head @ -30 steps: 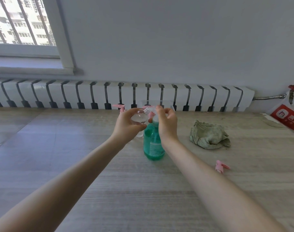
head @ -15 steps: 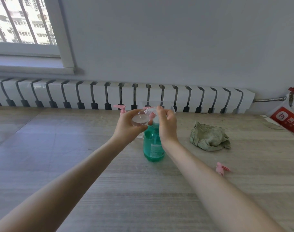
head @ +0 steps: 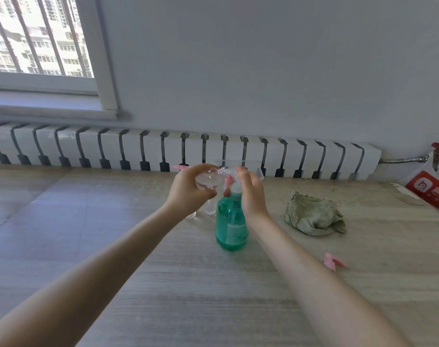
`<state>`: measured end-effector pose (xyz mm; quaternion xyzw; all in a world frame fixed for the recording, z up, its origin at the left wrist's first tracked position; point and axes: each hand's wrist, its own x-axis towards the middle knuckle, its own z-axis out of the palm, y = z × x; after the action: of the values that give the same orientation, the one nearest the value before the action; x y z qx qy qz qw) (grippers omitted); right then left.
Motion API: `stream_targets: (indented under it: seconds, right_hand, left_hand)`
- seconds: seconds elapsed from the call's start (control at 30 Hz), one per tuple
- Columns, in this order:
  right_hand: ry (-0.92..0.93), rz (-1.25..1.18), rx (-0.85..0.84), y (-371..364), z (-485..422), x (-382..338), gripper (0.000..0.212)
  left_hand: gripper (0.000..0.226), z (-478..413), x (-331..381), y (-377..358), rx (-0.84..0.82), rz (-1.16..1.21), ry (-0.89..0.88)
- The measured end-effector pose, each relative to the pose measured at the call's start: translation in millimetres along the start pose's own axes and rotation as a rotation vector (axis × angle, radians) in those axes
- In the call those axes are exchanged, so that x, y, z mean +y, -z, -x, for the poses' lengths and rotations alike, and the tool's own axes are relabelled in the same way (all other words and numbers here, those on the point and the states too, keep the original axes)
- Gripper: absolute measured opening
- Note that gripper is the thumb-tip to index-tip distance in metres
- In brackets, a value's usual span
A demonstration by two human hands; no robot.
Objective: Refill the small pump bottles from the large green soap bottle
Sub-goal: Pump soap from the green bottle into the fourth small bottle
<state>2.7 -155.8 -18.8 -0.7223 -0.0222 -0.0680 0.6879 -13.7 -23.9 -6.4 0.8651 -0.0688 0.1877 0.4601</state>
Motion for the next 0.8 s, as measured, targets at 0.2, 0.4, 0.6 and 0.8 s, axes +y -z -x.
stream_targets:
  seconds: [0.2, 0.4, 0.6, 0.8]
  right_hand:
    - [-0.013, 0.007, 0.046, -2, -4, 5, 0.071]
    - [0.022, 0.014, 0.008, 4, -7, 2, 0.049]
    - [0.028, 0.036, -0.035, 8, -10, 3, 0.037]
    - [0.050, 0.119, -0.025, 4, -1, -2, 0.086]
  left_hand:
    - [0.049, 0, -5, -4, 0.038, -0.076, -0.031]
    - [0.047, 0, -7, -7, 0.050, -0.090, -0.035]
    - [0.047, 1, -5, -8, 0.039, -0.074, -0.019]
    - [0.049, 8, 3, -7, 0.010, 0.039, 0.037]
